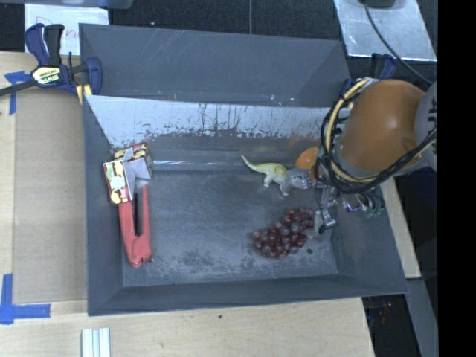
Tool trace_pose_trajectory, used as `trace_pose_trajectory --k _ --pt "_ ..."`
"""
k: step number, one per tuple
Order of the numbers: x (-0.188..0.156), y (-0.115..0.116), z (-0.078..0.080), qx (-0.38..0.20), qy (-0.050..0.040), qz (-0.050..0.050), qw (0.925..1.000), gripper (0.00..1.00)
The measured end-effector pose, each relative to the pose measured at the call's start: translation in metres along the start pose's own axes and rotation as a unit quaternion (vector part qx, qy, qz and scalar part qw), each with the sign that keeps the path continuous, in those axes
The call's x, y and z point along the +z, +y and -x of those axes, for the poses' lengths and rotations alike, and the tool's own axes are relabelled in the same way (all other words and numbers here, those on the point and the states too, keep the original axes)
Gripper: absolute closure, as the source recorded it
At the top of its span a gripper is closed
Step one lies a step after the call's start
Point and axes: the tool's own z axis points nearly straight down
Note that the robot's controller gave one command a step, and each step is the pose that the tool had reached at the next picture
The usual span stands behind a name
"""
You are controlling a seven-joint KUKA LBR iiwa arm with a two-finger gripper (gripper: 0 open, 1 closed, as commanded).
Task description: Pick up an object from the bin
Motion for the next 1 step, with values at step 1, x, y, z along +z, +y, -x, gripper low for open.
trace_pose_trajectory --k 1 --pt "0.0344 0.0003 -0.0021 -0.162 -0.0042 -0.003 0.9868 0.0"
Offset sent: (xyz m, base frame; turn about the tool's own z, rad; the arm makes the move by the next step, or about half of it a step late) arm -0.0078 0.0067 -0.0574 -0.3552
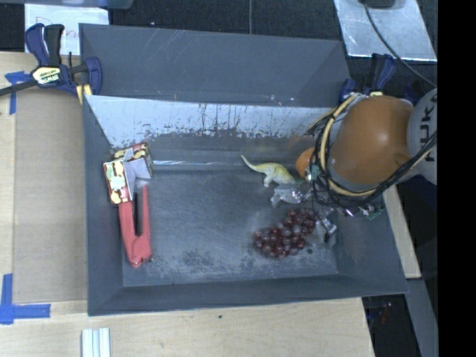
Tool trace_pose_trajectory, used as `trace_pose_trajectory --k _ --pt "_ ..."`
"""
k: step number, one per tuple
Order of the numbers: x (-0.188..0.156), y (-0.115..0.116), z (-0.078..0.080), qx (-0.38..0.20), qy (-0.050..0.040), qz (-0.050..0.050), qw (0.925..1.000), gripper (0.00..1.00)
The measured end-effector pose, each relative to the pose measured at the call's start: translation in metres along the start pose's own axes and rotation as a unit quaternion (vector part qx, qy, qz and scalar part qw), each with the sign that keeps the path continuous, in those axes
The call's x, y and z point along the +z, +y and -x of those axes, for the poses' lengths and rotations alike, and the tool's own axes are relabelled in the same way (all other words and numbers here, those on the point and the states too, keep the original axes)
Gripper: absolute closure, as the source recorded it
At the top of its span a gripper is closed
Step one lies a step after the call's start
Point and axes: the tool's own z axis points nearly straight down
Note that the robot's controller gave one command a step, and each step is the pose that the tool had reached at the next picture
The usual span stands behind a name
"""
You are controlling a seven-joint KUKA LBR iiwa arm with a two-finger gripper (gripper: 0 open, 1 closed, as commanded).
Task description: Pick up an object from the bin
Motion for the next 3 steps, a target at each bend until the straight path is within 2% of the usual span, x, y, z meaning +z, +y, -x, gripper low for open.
trace_pose_trajectory --k 1,2,3 --pt "0.023 0.009 -0.001 -0.014 0.001 0.001 0.9999 1.0" --pt "0.023 0.009 -0.001 -0.014 0.0009 0.001 0.9999 1.0" --pt "0.007 0.011 -0.002 -0.014 0.0039 0.005 0.9999 1.0"
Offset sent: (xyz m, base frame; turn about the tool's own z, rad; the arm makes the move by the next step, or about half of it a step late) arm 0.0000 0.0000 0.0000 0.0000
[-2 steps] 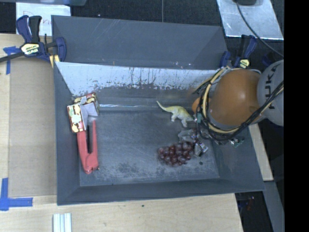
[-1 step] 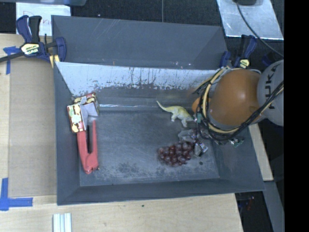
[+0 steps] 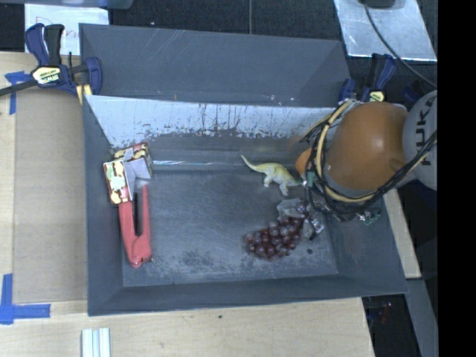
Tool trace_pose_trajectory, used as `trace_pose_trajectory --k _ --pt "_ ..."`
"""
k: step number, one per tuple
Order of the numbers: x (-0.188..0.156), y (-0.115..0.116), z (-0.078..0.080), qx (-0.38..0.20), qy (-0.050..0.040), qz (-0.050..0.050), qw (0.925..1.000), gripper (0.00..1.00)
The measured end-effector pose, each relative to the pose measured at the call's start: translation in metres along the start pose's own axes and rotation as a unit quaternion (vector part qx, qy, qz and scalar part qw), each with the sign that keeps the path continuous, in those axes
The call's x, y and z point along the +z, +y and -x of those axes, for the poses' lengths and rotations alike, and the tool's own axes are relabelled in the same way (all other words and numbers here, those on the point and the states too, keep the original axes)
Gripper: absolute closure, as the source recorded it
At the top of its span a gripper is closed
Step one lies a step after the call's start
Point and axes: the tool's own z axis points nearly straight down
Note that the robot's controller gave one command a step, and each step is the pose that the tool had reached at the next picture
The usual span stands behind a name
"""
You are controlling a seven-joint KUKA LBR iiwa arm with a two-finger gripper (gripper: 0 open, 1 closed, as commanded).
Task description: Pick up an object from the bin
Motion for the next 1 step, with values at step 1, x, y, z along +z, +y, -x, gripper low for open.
trace_pose_trajectory --k 1 --pt "-0.0406 -0.0005 0.0007 0.001 -0.0009 -0.001 1.0 1.0"
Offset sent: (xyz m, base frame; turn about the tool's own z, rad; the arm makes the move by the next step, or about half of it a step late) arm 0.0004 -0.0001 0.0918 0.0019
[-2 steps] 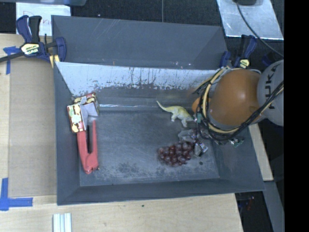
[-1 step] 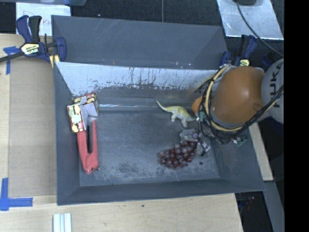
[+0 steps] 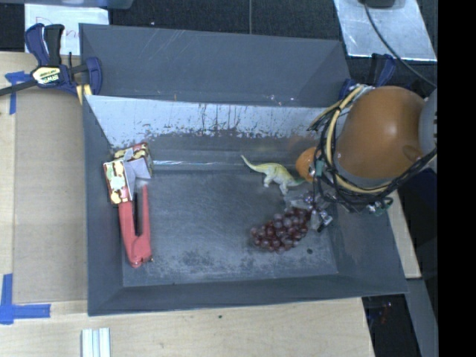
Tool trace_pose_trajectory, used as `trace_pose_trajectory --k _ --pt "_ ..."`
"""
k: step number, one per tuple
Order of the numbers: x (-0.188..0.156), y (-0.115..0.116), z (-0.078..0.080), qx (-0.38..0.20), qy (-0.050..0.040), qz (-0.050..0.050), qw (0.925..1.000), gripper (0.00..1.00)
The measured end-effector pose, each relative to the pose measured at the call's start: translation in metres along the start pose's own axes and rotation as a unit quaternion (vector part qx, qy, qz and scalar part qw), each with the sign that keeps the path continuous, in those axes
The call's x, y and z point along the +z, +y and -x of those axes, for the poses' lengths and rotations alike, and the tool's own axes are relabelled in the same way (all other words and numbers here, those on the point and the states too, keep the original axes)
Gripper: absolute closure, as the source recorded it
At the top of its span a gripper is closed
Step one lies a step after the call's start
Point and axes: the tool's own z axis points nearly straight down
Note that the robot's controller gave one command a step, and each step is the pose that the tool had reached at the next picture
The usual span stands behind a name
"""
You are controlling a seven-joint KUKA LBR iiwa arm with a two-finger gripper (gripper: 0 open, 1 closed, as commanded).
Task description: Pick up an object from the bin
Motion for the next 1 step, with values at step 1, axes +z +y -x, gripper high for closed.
trace_pose_trajectory --k 1 --pt "-0.0304 -0.0012 0.001 0.001 -0.0021 -0.002 1.0 1.0"
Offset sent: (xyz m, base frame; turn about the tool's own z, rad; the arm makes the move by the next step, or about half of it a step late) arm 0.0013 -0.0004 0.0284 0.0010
